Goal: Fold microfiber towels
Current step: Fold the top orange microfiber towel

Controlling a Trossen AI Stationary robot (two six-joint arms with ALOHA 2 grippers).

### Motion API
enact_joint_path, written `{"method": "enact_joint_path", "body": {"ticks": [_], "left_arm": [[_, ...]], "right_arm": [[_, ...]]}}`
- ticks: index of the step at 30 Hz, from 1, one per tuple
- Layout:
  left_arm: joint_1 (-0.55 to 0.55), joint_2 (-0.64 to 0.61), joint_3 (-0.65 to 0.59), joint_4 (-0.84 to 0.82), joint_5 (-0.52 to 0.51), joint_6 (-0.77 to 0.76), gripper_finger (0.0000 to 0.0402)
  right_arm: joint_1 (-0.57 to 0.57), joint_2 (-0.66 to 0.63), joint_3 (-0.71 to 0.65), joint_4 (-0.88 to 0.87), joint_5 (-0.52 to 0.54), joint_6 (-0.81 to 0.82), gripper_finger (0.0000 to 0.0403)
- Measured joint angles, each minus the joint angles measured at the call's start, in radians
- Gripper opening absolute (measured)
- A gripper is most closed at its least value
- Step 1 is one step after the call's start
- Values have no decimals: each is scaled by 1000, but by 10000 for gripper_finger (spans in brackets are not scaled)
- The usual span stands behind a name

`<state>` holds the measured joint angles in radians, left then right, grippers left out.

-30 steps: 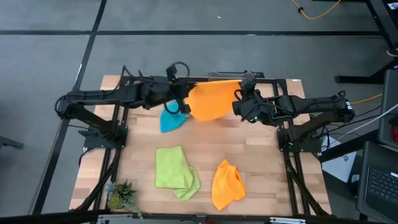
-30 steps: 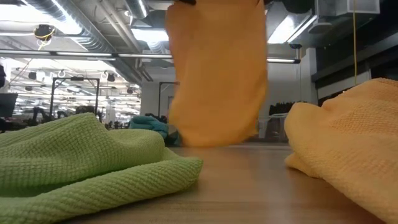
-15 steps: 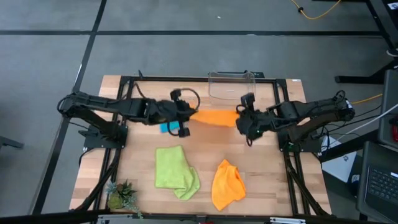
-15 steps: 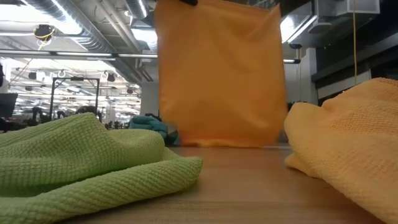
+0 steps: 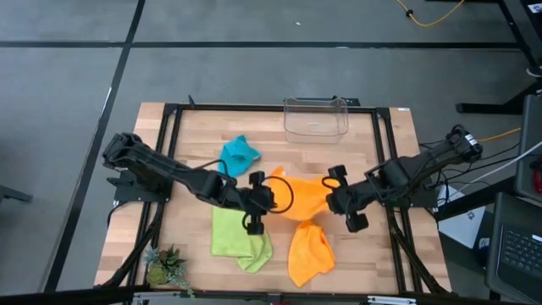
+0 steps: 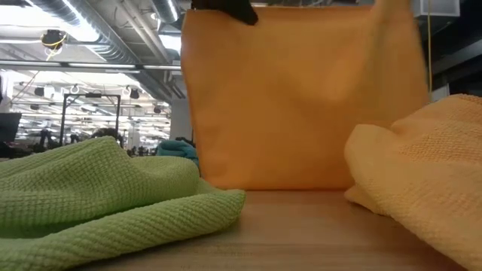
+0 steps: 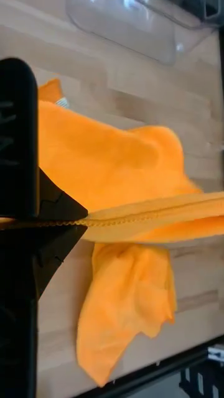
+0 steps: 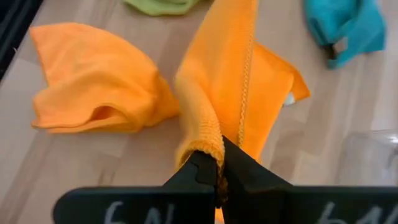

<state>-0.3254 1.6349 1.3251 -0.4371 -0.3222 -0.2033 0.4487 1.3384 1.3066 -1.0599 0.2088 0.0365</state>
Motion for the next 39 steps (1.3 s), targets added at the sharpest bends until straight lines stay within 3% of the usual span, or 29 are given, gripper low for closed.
{"method": "enact_joint_path", "body": {"ticks": [4, 9, 15, 19, 22, 27, 32, 39], "left_arm": [[22, 3, 0, 8, 0, 47, 0], [108, 13, 0, 11, 3, 141, 0], [242, 102, 0, 30, 139, 239, 0], [312, 169, 0, 92, 160, 293, 0], [353, 190, 1, 144, 168, 345, 0], [408, 214, 1, 170, 276, 362, 2], [438, 228, -2, 147, 337, 385, 33], [465, 227, -1, 168, 309, 415, 98]], "right_arm": [[13, 0, -72, 41, 28, 10, 0], [-4, 0, -174, 46, 208, 63, 0], [-52, 0, -325, 61, 236, 149, 0], [-80, 0, -397, 65, 305, 166, 0], [-112, 0, -437, 76, 309, 166, 0], [-156, 0, -501, 141, 297, 172, 5], [-188, 1, -514, 139, 270, 228, 54], [-224, 1, -514, 128, 224, 248, 140]]}}
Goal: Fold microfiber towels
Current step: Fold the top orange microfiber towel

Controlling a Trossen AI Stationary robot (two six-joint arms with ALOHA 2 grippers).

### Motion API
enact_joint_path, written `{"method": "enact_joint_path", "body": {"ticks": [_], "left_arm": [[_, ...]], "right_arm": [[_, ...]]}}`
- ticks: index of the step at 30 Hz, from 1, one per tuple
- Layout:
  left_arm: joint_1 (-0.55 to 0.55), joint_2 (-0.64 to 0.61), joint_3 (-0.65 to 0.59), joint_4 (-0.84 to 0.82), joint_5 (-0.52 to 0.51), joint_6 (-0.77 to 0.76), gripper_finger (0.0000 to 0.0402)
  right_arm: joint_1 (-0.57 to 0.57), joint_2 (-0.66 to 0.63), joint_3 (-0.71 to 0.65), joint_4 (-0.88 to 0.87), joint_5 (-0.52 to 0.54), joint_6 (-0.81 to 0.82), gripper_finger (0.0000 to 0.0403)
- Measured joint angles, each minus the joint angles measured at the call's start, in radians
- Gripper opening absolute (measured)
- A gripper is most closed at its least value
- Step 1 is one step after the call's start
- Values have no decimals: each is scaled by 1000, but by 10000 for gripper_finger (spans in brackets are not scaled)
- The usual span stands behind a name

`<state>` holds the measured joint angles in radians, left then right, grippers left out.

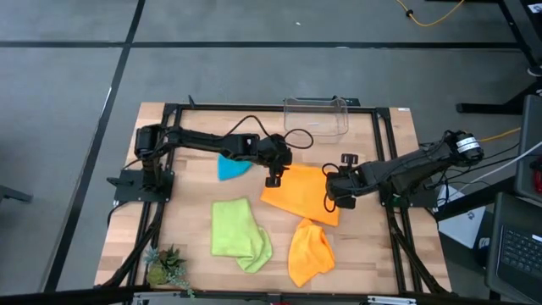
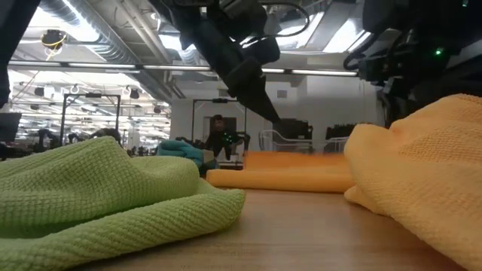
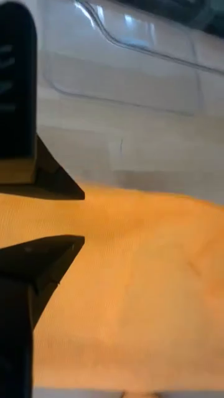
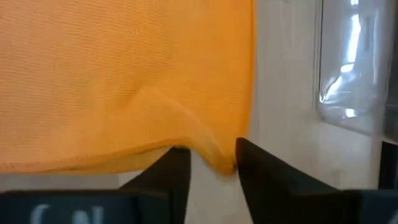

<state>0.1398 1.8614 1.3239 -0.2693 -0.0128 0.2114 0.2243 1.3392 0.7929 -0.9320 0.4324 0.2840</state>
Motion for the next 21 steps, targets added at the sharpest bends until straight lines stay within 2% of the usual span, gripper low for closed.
{"method": "enact_joint_path", "body": {"ticks": [6, 10, 15, 18, 21], "left_arm": [[-1, -23, 0, -19, -10, -105, 117], [-16, -66, 1, -114, -13, -152, 115], [-58, -111, 1, -260, -8, -158, 115], [-92, -109, 1, -331, 42, -159, 115], [-136, -83, -19, -305, 76, -158, 115]], "right_arm": [[-5, 0, 3, -58, -28, 3, 190], [-4, 1, 50, -131, -144, 22, 205], [10, -1, 114, -268, -237, 159, 208], [42, -10, 111, -228, -313, 211, 208], [86, -10, 91, -123, -323, 214, 208]]}}
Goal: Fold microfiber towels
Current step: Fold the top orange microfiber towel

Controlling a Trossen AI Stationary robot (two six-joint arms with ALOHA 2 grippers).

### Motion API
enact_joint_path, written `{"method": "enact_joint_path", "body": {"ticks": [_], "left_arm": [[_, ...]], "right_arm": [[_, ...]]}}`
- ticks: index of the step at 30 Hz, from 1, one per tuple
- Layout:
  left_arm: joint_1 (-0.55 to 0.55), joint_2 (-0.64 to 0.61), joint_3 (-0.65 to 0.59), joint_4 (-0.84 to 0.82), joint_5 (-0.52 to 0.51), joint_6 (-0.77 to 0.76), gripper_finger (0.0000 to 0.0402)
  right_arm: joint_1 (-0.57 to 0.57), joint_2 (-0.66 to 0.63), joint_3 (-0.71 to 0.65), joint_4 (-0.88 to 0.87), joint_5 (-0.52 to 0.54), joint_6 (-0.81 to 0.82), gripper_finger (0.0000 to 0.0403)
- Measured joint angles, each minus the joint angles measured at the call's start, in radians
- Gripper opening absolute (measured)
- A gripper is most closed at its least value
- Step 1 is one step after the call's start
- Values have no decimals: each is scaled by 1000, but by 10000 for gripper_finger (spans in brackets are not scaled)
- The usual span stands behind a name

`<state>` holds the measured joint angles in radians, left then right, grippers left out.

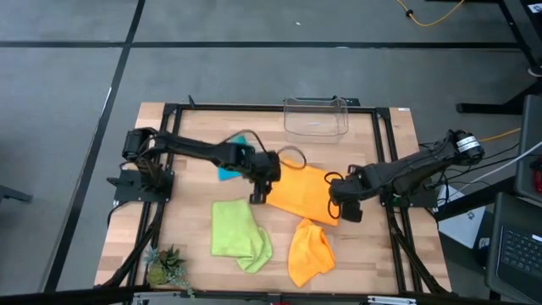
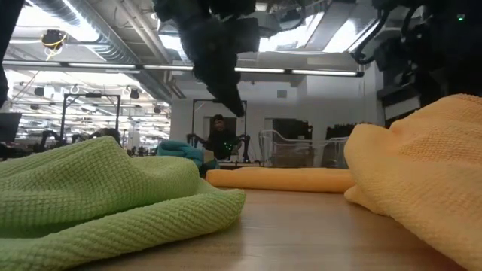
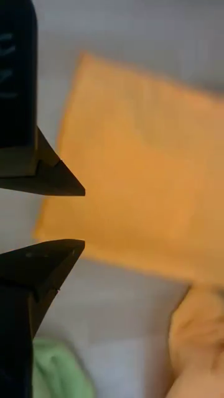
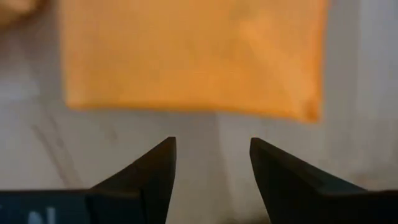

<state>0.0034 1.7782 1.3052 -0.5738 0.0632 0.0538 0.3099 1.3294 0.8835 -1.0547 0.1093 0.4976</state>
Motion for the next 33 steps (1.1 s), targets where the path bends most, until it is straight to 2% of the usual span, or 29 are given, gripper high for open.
{"method": "enact_joint_path", "body": {"ticks": [3, 6, 10, 13, 19, 24, 33], "left_arm": [[-42, 28, -40, 2, -8, 18, 115], [-73, 37, -65, 23, -81, 53, 115], [-105, 37, -115, 111, -164, 62, 115], [-112, 37, -137, 153, -171, 72, 115], [-116, 38, -175, 213, -174, 72, 115], [-117, 38, -175, 225, -170, 86, 115], [-120, 55, -177, 240, -114, 75, 115]], "right_arm": [[41, 0, -26, 158, 0, 11, 208], [80, 2, -46, 254, 0, 27, 208], [125, 9, -71, 288, 1, 21, 208], [152, 11, -108, 303, 1, 43, 208], [196, 12, -182, 500, -11, 50, 208], [215, 24, -210, 563, -14, 77, 208], [219, 162, -233, 604, -10, 125, 208]]}}
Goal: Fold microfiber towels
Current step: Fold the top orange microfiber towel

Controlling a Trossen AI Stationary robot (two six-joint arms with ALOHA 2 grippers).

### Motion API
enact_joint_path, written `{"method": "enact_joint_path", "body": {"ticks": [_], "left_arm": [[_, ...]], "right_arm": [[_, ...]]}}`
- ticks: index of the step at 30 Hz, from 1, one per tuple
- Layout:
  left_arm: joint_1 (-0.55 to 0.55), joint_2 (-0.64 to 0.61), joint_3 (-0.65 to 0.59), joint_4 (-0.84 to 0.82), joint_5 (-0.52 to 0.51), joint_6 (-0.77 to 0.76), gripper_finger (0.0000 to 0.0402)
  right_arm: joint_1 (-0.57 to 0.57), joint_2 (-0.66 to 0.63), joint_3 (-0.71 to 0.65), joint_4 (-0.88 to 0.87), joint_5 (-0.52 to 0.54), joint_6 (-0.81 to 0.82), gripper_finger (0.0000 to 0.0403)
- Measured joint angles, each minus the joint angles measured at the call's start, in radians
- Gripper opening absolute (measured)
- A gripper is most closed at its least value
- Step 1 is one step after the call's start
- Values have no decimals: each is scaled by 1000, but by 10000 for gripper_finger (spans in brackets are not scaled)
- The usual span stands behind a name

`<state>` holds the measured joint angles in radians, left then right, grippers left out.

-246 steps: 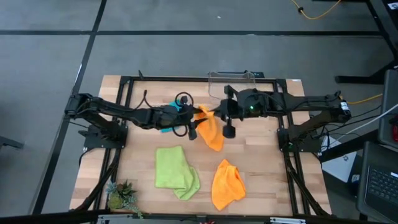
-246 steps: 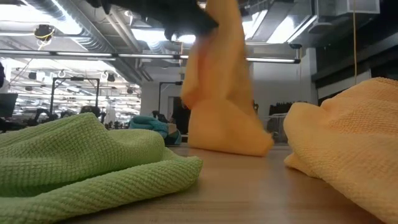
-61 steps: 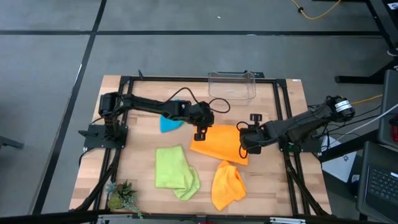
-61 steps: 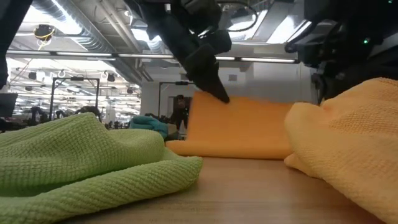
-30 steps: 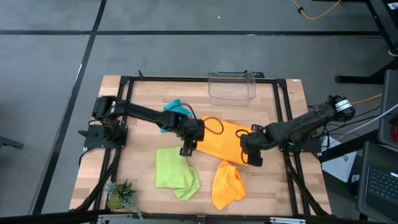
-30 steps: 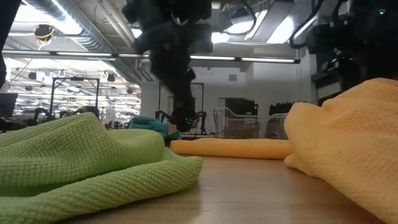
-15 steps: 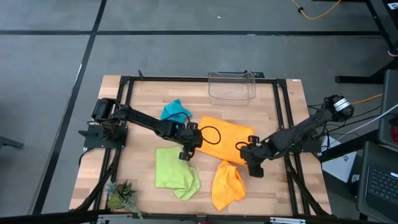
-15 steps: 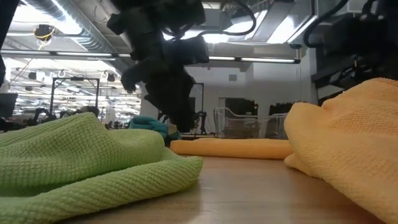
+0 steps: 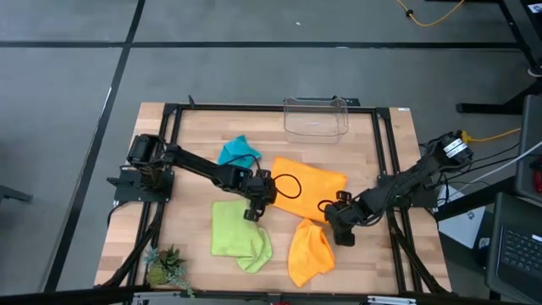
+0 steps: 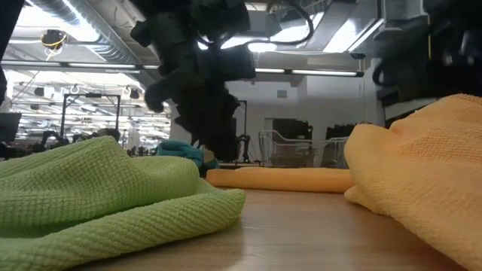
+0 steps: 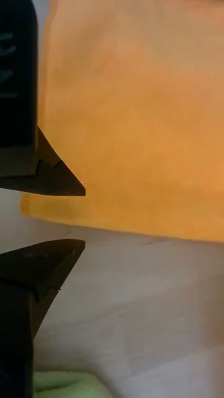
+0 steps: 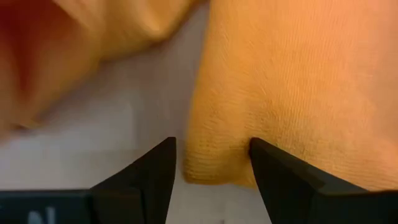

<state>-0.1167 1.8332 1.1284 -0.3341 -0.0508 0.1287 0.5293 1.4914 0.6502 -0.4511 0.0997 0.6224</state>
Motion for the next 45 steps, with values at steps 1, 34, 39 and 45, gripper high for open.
{"method": "enact_joint_path", "body": {"ticks": [1, 34, 39, 45], "left_arm": [[-2, 3, 1, 9, 14, -4, 115], [-12, 97, 1, 73, -33, -56, 134], [-9, 97, 2, 63, -47, -71, 187], [-35, 87, 31, 43, -82, -66, 232]], "right_arm": [[0, 17, 4, -2, 2, 1, 208], [-1, 34, 6, -18, 29, 53, 162], [-1, 34, 6, -18, 29, 55, 162], [-1, 34, 6, -17, 30, 56, 162]]}}
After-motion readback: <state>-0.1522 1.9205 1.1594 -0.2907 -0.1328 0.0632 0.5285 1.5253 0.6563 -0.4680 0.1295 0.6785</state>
